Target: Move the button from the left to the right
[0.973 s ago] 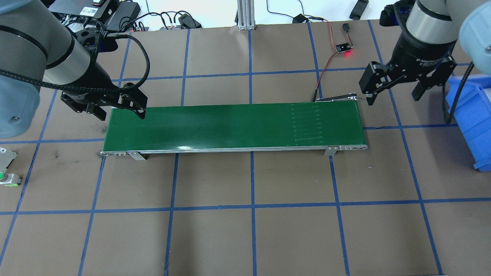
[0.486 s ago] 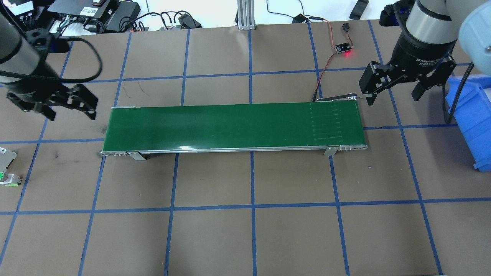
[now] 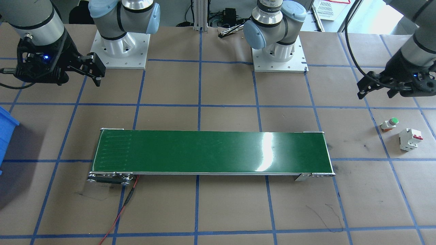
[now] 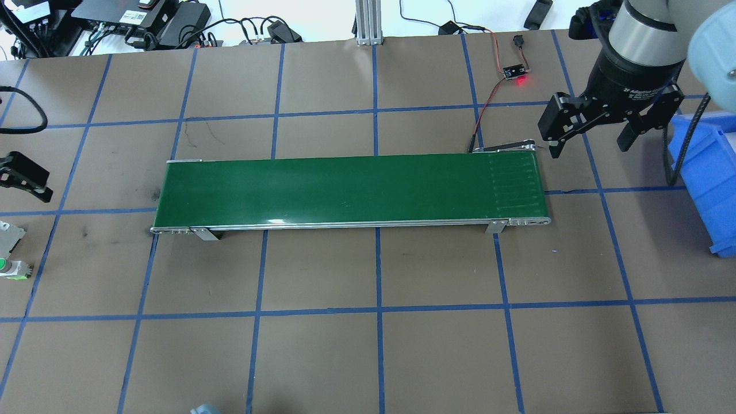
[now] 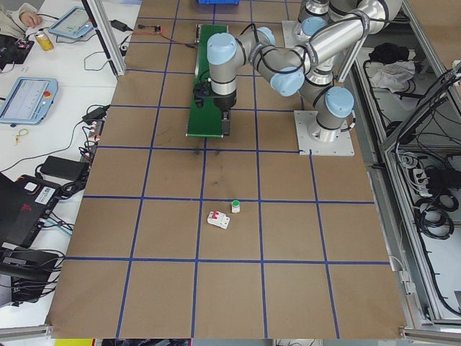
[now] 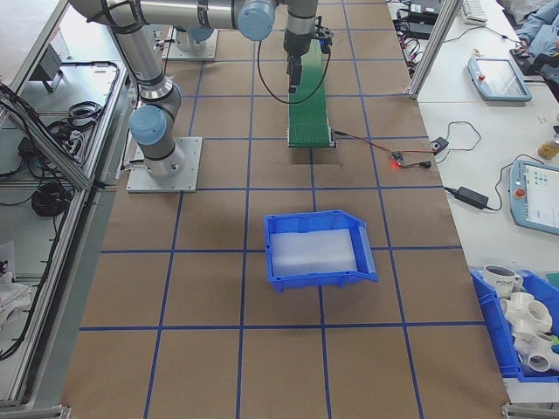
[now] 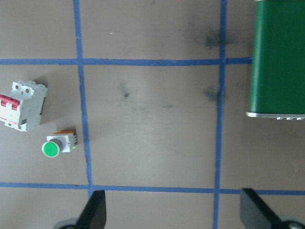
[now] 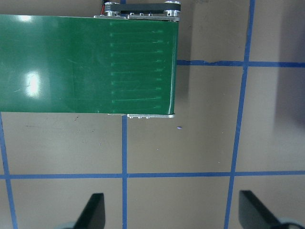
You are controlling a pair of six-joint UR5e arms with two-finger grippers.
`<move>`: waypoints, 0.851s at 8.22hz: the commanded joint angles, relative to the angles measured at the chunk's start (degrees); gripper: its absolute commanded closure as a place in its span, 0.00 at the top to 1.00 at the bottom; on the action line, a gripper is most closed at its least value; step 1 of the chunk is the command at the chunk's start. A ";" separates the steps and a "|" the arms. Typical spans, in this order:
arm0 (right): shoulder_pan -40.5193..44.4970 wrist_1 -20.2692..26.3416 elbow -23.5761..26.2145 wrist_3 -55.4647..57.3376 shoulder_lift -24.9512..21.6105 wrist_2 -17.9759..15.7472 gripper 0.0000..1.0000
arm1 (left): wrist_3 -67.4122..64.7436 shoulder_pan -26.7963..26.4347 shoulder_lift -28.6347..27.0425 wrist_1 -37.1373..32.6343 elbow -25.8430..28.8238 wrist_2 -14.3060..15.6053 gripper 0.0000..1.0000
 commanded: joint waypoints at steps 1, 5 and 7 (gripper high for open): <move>-0.04 0.00 0.00 0.00 0.00 0.00 1.00 | 14.77 11.60 -4.14 4.56 -0.16 -0.31 1.00; 0.04 0.00 0.00 0.00 0.00 0.00 1.00 | 27.80 16.72 -16.70 15.29 -0.24 -0.22 1.00; 0.04 0.00 0.00 0.00 0.00 0.00 1.00 | 30.63 16.91 -18.74 15.29 -0.24 -0.05 1.00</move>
